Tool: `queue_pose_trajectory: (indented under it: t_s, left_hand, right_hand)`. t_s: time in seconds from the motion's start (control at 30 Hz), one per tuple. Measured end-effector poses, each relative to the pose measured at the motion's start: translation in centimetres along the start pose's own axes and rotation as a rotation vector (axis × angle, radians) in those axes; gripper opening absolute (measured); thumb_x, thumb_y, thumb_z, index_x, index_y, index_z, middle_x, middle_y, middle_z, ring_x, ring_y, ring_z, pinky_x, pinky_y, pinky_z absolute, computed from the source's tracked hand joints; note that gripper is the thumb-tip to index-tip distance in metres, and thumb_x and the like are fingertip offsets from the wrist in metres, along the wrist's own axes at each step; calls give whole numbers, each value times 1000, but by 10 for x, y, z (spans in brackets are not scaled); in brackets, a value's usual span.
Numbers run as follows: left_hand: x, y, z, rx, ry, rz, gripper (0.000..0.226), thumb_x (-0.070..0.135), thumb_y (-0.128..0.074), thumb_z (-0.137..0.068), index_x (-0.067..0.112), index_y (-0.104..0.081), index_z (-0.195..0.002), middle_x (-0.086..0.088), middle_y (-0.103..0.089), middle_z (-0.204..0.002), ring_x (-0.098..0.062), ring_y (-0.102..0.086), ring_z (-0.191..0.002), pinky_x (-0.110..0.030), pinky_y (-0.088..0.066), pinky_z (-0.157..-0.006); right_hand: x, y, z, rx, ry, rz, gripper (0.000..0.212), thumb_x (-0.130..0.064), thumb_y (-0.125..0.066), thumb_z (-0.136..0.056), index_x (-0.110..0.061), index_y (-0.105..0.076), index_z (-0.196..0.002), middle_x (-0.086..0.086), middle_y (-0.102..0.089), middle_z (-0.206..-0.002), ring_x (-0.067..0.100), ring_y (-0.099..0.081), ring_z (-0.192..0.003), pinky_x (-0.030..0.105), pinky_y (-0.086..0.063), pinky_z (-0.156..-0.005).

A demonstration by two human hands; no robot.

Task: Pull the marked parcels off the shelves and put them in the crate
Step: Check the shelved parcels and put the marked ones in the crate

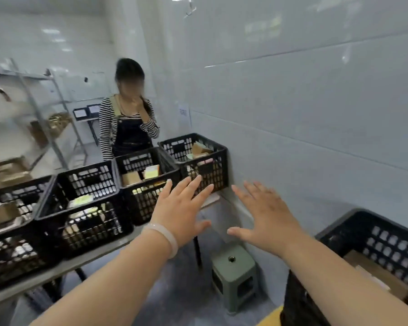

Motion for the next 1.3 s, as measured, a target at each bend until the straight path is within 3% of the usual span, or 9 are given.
queue_pose_trajectory:
  t_s: [0.13,0.3,0.57,0.77,0.97,1.17,1.3]
  left_hand:
    - [-97,22,107,23,234,-30,82,73,-36,-88,42,3,-153,6,-1,-165,-19,1,-151,-49,3,-120]
    - [-192,68,268,36,537,-106,85,70,-43,-87,42,4,-152,6,-2,-165,-18,1,-151,-49,2,-119]
    - [-249,171,498,40,916,-344,80,64,-45,-89,42,-4,-153,4,-9,-165,-21,-2,-151,-53,4,-118]
    - [-215,240,620,22,1153,-505,78,64,-44,-90,41,-6,-153,2,-8,-165,-23,-2,-151,-52,3,-119]
    - [-138,300,699,-10,1422,-694,78,67,-40,-89,41,-3,-154,3,-3,-165,-20,4,-151,-48,8,-119]
    - [-45,349,758,-81,1675,-858,75,64,-39,-91,41,-4,-153,4,-4,-164,-18,4,-150,-47,9,-119]
    - [13,372,791,-83,1831,-891,72,64,-40,-92,42,-8,-153,6,-4,-164,-17,5,-150,-45,9,-120]
  right_hand:
    - [-134,-17,-13,-41,180,-62,103,-85,-39,-71,-41,4,-153,-7,0,-164,14,8,-149,44,2,-121]
    - [-329,-17,-6,-36,520,-58,99,-85,-35,-74,-40,5,-153,-6,3,-164,14,10,-149,43,5,-121]
    - [-565,-2,66,29,983,-195,98,-87,-27,-71,-43,8,-152,-9,5,-163,9,15,-147,36,13,-116]
    - [-673,43,136,80,1331,-345,92,-85,-28,-76,-45,10,-150,-10,4,-163,8,15,-146,39,6,-120]
    - [-731,75,223,49,1555,-508,94,-82,-34,-78,-42,7,-152,-12,5,-162,9,12,-148,37,6,-121]
    - [-750,104,322,23,1785,-715,89,-82,-30,-78,-46,9,-150,-18,2,-160,-5,17,-138,23,17,-110]
    - [-744,127,396,-33,1899,-867,84,-82,-27,-77,-53,13,-145,-28,12,-149,-17,40,-123,18,20,-103]
Point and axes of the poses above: each hand's wrist, its own z-axis away from the middle knuckle, its own y-axis out of the back of the hand, x = y × z, the point moved 5 cm from there along -z, towards the middle knuckle
